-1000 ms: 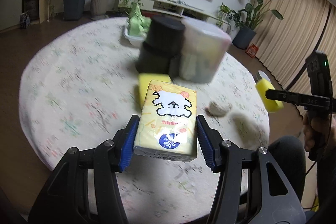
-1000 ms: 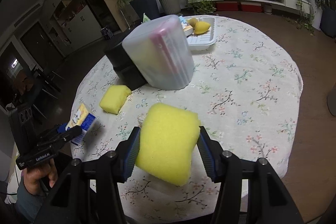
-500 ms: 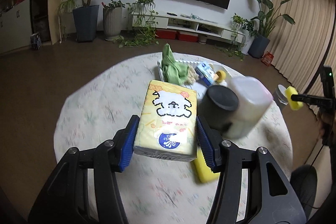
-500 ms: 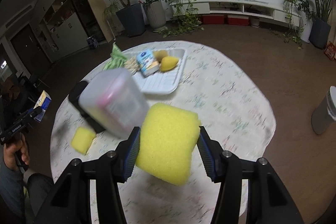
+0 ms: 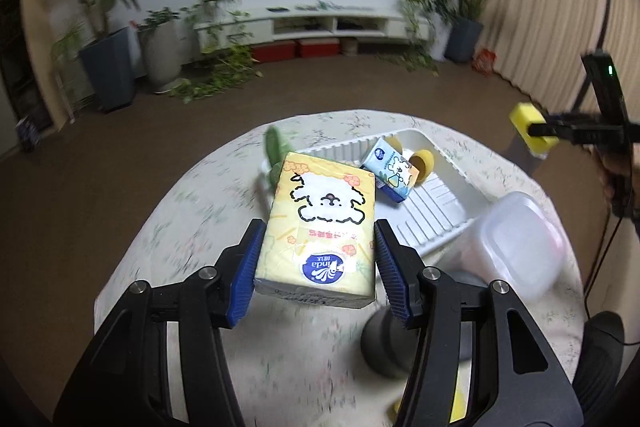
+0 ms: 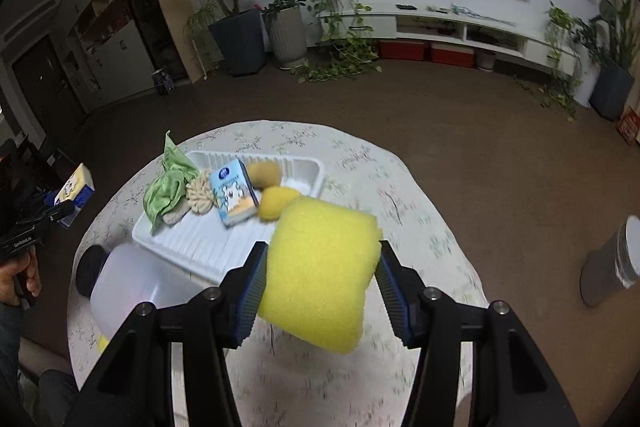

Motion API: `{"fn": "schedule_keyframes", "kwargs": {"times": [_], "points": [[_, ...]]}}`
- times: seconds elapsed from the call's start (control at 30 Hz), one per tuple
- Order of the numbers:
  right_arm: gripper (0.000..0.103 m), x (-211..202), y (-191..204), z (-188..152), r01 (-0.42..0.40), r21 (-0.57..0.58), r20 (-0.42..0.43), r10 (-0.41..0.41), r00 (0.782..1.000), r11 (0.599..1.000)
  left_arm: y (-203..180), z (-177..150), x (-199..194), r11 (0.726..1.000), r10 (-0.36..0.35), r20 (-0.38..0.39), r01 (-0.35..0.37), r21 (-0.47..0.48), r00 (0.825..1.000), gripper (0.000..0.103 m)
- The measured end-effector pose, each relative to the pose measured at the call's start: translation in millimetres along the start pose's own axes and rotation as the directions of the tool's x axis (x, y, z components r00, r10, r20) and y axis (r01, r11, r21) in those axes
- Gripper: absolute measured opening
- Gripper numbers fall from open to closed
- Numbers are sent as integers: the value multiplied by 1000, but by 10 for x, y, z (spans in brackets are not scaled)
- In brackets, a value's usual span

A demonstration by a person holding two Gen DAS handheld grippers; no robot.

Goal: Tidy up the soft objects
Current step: 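Carry the yellow tissue pack and yellow sponge in both grippers to the white tray, then open the right gripper to drop the sponge while the left releases the tissue pack into the tray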

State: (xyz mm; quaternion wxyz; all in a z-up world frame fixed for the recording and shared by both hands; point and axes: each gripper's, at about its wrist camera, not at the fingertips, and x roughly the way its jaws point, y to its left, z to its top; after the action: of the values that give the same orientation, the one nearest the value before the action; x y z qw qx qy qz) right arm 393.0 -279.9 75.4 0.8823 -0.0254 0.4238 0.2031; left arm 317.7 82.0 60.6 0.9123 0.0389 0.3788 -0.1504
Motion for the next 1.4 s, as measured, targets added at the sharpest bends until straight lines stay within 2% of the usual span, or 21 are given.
{"fn": "schedule_keyframes", "kwargs": {"times": [0.17,0.27,0.43,0.57,0.63,0.83,0.97,1.07,1.13,1.2,1.27,1.4], "points": [[56,488,262,319,-69,-75,-46,66,997,995,-175,233,517,993,-50,-82,58,101,995,52],[56,776,410,401,-112,-107,-93,102,990,988,-257,315,743,985,-84,-121,101,142,989,52],[56,1184,639,361,-183,-174,-173,153,973,968,-394,272,1061,962,-132,-195,173,210,972,52],[56,1381,711,269,-215,-202,-218,170,961,955,-425,184,1221,955,-120,-239,178,236,963,52],[56,1452,724,232,-215,-207,-231,166,959,954,-403,162,1269,958,-129,-252,187,220,959,52],[59,1514,735,155,-214,-219,-241,160,957,952,-375,159,1324,965,-114,-256,168,202,960,57],[61,1497,728,146,-208,-213,-229,158,961,955,-358,145,1351,970,-114,-257,164,181,960,72],[70,1498,712,139,-201,-204,-219,156,963,958,-342,143,1366,971,-111,-253,159,177,961,83],[74,1481,686,129,-195,-197,-214,152,965,961,-339,152,1360,972,-106,-248,152,177,963,85],[74,1462,662,123,-188,-194,-209,146,967,963,-321,174,1315,975,-109,-229,150,166,967,91],[76,1426,637,123,-186,-191,-199,147,969,964,-278,196,1257,979,-111,-201,143,149,973,92],[84,1312,583,149,-179,-179,-156,152,976,967,-152,236,1136,986,-102,-159,121,114,982,96]]}}
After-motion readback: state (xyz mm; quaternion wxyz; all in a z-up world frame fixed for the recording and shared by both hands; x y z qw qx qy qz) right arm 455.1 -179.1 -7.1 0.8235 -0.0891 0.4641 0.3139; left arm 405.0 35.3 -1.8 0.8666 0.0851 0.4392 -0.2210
